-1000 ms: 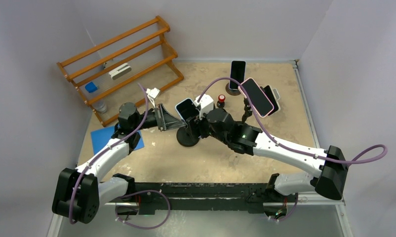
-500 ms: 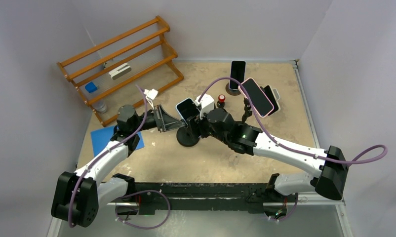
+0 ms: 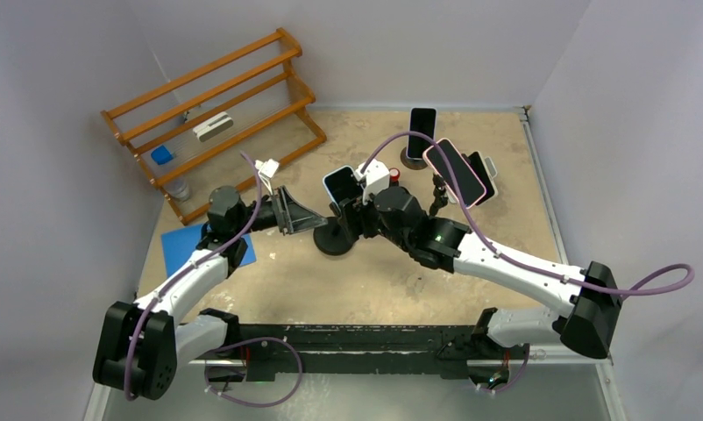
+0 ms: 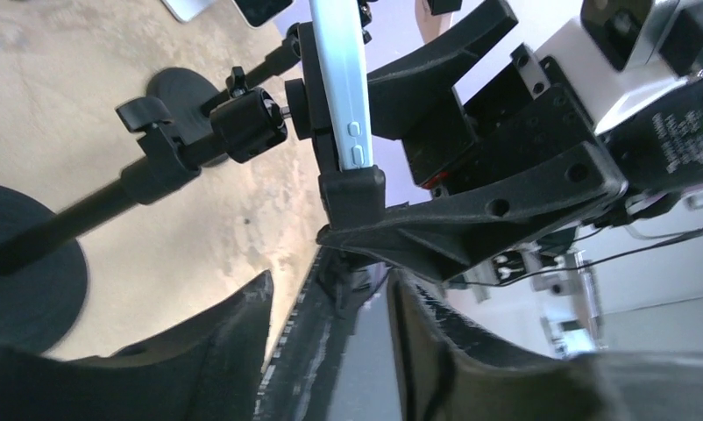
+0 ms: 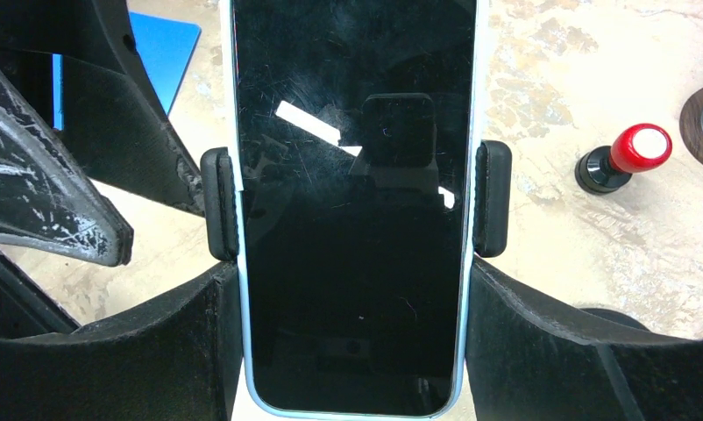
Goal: Remove the phone from the phone stand
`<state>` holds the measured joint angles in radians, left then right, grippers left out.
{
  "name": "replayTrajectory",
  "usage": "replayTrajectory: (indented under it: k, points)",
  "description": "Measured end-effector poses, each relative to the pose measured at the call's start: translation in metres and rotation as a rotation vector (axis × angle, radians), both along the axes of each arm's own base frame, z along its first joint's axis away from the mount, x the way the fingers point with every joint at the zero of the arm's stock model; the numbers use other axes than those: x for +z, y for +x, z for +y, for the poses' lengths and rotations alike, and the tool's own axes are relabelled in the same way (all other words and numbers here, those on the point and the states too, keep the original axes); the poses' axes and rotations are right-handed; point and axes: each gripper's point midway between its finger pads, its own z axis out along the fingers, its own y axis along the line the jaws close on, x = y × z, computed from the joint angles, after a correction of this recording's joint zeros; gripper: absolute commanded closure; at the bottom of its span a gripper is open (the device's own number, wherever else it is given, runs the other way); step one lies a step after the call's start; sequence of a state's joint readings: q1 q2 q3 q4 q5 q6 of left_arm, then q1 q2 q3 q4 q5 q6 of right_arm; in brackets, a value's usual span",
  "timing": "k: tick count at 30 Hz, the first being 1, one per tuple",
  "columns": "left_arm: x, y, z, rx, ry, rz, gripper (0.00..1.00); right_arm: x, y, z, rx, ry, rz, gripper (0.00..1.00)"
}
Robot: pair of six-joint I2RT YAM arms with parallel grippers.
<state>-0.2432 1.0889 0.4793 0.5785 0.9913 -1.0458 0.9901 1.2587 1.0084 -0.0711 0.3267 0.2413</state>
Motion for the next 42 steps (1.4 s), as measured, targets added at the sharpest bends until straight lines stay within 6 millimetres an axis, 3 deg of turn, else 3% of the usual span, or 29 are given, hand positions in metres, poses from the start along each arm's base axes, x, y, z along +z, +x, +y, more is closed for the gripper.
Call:
replayTrajectory:
  k: [4,12,22,36,42]
  points:
    - [0.003,0.000,0.001,0.013,-0.004,0.006,0.24,0.001,-0.003,0.002,0.013,-0.018,0.006,1.00]
    - [0.020,0.010,0.004,0.079,-0.001,-0.034,0.21,0.001,-0.012,0.016,0.061,-0.065,0.020,1.00]
    - [0.008,0.016,0.002,0.075,0.028,0.034,0.44,0.001,-0.017,0.026,0.096,-0.061,0.039,1.00]
    - [0.011,0.007,-0.002,0.003,0.003,0.051,0.46,0.001,-0.018,0.027,0.093,-0.050,0.047,1.00]
    - [0.012,0.004,-0.002,-0.012,-0.005,0.064,0.62,0.001,-0.018,0.027,0.090,-0.044,0.049,1.00]
